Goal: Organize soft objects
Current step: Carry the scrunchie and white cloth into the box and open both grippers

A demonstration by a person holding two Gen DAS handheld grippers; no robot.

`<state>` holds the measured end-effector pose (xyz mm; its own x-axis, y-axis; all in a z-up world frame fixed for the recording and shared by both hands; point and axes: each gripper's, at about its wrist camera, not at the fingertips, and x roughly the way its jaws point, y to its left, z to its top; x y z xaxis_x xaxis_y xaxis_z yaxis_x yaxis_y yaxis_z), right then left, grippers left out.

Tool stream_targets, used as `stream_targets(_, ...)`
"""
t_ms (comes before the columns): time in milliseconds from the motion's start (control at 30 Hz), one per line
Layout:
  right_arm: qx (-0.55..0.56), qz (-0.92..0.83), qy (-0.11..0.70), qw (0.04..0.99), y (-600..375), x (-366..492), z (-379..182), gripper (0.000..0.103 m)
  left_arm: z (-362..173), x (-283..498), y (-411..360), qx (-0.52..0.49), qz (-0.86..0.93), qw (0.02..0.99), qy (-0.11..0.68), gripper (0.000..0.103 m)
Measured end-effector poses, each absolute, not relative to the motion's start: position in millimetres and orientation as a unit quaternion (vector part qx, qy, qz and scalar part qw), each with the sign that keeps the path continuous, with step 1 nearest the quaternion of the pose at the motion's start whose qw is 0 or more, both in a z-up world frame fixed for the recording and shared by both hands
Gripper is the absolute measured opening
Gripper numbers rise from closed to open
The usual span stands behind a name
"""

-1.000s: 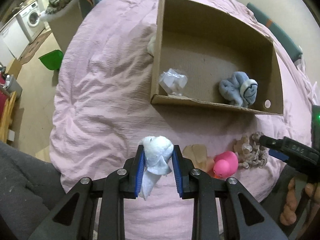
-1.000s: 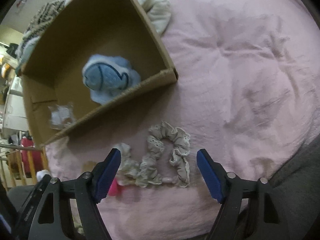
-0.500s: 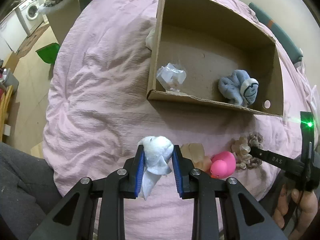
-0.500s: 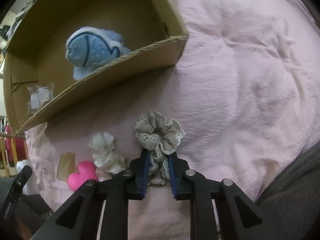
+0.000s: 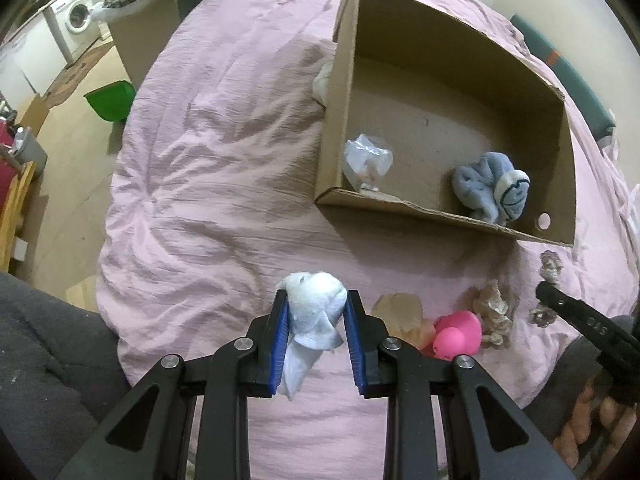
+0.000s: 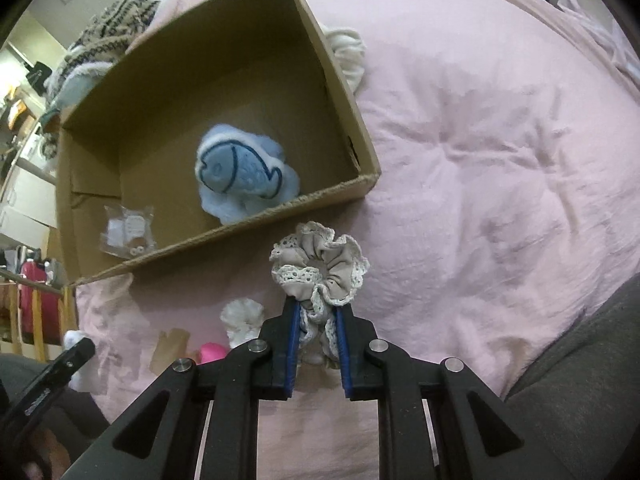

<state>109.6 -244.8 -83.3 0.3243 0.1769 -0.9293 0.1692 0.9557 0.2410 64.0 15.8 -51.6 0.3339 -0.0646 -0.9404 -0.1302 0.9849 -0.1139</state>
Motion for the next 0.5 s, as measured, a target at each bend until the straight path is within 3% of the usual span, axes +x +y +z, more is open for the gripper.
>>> stream_targets(267, 0.144, 0.020, 0.557, 0.818, -254, 104, -71, 0.018, -43, 61, 21, -0.080, 0.039, 0.824, 0.560, 0.024)
stream_targets(500, 0.172, 0.057, 0.475, 0.861, -265, 80, -24, 0.018, -7, 53, 26, -0.069, 0.047, 0.862, 0.501, 0.024)
